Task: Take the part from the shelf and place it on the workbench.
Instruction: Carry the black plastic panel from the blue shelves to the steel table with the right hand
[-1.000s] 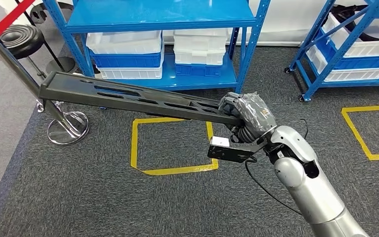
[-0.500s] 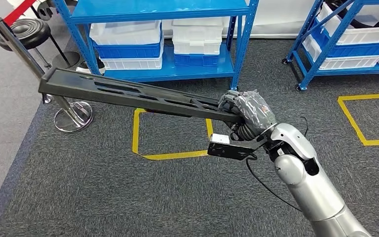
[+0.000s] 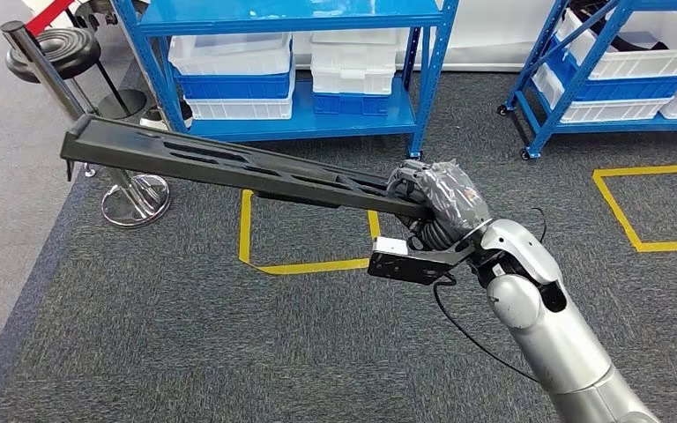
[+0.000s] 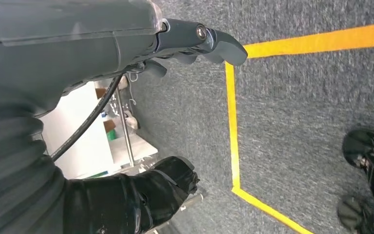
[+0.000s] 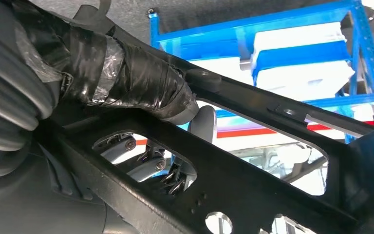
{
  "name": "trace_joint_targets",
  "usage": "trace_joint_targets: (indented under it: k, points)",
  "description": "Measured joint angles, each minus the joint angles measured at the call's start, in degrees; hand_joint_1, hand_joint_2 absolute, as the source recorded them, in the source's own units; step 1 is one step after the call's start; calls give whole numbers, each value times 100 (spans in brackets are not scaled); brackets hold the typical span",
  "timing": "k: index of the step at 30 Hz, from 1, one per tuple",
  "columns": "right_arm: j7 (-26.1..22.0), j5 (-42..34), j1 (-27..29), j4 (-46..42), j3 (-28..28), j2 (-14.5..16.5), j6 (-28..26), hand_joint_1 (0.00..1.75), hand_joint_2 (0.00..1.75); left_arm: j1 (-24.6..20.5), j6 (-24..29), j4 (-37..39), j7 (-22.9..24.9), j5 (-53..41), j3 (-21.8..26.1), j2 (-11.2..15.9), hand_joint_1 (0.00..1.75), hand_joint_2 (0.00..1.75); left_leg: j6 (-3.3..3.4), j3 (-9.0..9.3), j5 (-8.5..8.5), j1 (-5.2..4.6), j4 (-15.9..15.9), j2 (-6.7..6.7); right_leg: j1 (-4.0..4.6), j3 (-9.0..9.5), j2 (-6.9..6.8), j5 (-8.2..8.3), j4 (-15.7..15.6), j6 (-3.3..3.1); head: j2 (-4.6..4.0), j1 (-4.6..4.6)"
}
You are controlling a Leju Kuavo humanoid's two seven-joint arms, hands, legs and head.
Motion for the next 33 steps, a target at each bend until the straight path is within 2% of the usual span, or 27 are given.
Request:
trace_joint_targets:
  k: [1, 4, 6, 7, 9, 10, 11, 12, 14, 16, 18, 20, 21, 22, 24, 25, 26, 27, 28, 30, 31, 32, 33]
  points:
    - [-1, -3, -7, -1, 0, 1, 0, 175, 175, -2, 0, 0, -3, -1, 5, 1, 0, 175, -36, -33, 6, -9, 30, -1, 13, 98, 3, 8, -185, -23, 0, -1]
    - [1, -7, -12, -3, 0, 1, 1, 175, 175, -8, -3, 0, -8, -2, 14, 0, 0, 175, -153, -81, 38, -10, 41, -3, 44, 80, 8, 37, -273, -137, 0, -1]
    - [4, -7, -20, -3, 0, -1, 1, 175, 175, -5, -8, 0, -8, -2, 15, -1, 0, 175, -203, -165, -103, 10, 208, -9, 32, 66, 4, 96, -321, -237, 0, -1]
    - [5, -7, -21, -3, 0, -1, 1, 175, 175, -4, -10, 0, -8, -2, 16, -1, 0, 175, -220, -282, -273, 16, 460, -13, 32, 52, 2, 123, -341, -281, 0, -3]
    - [3, -8, -17, -2, 0, -1, 1, 175, 175, -4, -10, 0, -10, -2, 17, 1, 0, 175, -239, -620, -670, 18, 1217, -18, 59, 0, 0, 157, -343, -330, 0, -5]
    - [4, -8, -12, -1, 0, -1, 2, 175, 175, -3, -11, 0, -11, -2, 18, 1, 0, 175, -240, -752, -784, 17, 1528, -20, 76, -27, -1, 172, -340, -341, 0, -5]
    - [4, -8, -8, 0, 0, -1, 3, 175, 175, -2, -10, 0, -12, -2, 19, 2, 0, 175, -231, -791, -791, 17, 1655, -20, 93, -50, 0, 186, -333, -347, 0, -5]
    - [5, -8, -6, 1, 0, -1, 4, 175, 175, 0, -10, 0, -12, -2, 19, 2, 0, 175, -211, -714, -692, 14, 1549, -21, 108, -68, 2, 198, -325, -347, 0, -5]
    - [5, -8, -7, 1, 0, -1, 4, 175, 175, 5, -10, -2, -12, -2, 20, 10, 0, 175, -123, -286, -347, -15, 793, -26, 129, -83, 4, 215, -310, -339, 0, -4]
    - [5, -8, -15, -1, 0, -1, 3, 175, 175, 7, -10, -7, -13, -2, 22, 25, 0, 175, -37, 48, -156, -62, 143, -22, 141, -97, -2, 235, -295, -306, 0, -3]
    - [5, -8, -17, -1, 0, 1, 3, 175, 175, 7, -9, -10, -16, -2, 23, 36, 0, 175, 6, 88, -131, -97, -1, -19, 129, -112, -15, 270, -302, -247, 0, -4]
    - [5, -18, -20, -3, 0, 1, 8, 175, 175, 7, -4, -11, -19, -3, 23, 40, 0, 175, 49, 109, -47, -80, -84, -17, 121, -113, -17, 284, -315, -177, 0, -3]
    - [8, -30, -27, -3, 0, 1, 16, 175, 175, 6, -2, -11, -19, -8, 24, 41, 0, 175, 78, 126, 5, -63, -136, -10, 119, -144, -8, 215, -244, -141, 0, -2]
    - [14, -45, -34, -4, 0, -1, 26, 175, 175, 5, 0, -11, -18, -16, 25, 39, 0, 175, 97, 135, 52, -42, -182, 1, 116, -221, 2, 79, -64, -109, 0, -1]
    - [31, -75, -40, -1, 0, -10, 57, 175, 175, 3, -1, -11, -18, -35, 26, 35, 0, 175, 121, 102, 90, -37, -190, 36, 84, -514, 14, -321, 626, -50, 0, 1]
    - [39, -85, -40, 2, 0, -15, 72, 175, 175, 4, -2, -11, -18, -44, 26, 32, 0, 175, 121, 77, 94, -36, -175, 55, 67, -654, 14, -458, 964, -26, 0, 0]
    - [46, -93, -38, 6, 0, -23, 85, 175, 175, 5, -5, -11, -21, -50, 27, 30, 0, 175, 119, 56, 94, -33, -155, 77, 51, -725, 11, -499, 1159, -6, 0, 0]
    - [53, -99, -39, 10, 0, -31, 93, 175, 175, 6, -8, -11, -26, -56, 27, 27, 0, 175, 111, 43, 88, -28, -134, 96, 35, -686, 4, -425, 1123, 9, 0, 0]
    - [61, -102, -43, 13, 0, -40, 97, 175, 175, 6, -10, -11, -33, -64, 27, 23, 0, 175, 96, 36, 76, -21, -109, 121, 22, -535, -23, -263, 864, 20, 0, 0]
    - [70, -106, -68, 14, 0, -56, 98, 175, 175, 10, -15, -11, -48, -82, 29, 19, 0, 175, 37, 24, 28, -24, -41, 176, 30, -148, -184, 28, 120, 18, 0, 1]
    - [73, -108, -86, 12, 0, -58, 97, 175, 175, 15, -16, -11, -54, -91, 31, 20, 0, 175, 3, 14, 4, -35, -10, 205, 44, -27, -246, 95, -135, -13, 0, -3]
    - [75, -110, -100, 9, 0, -60, 96, 175, 175, 19, -16, -11, -62, -98, 33, 22, 0, 175, -29, 6, -13, -51, 12, 239, 63, 14, -279, 99, -249, -51, 0, -4]
    - [78, -112, -107, 7, 0, -63, 95, 175, 175, 20, -16, -11, -68, -103, 36, 25, 0, 175, -60, 3, -22, -65, 18, 274, 85, 7, -253, 89, -261, -97, 0, -7]
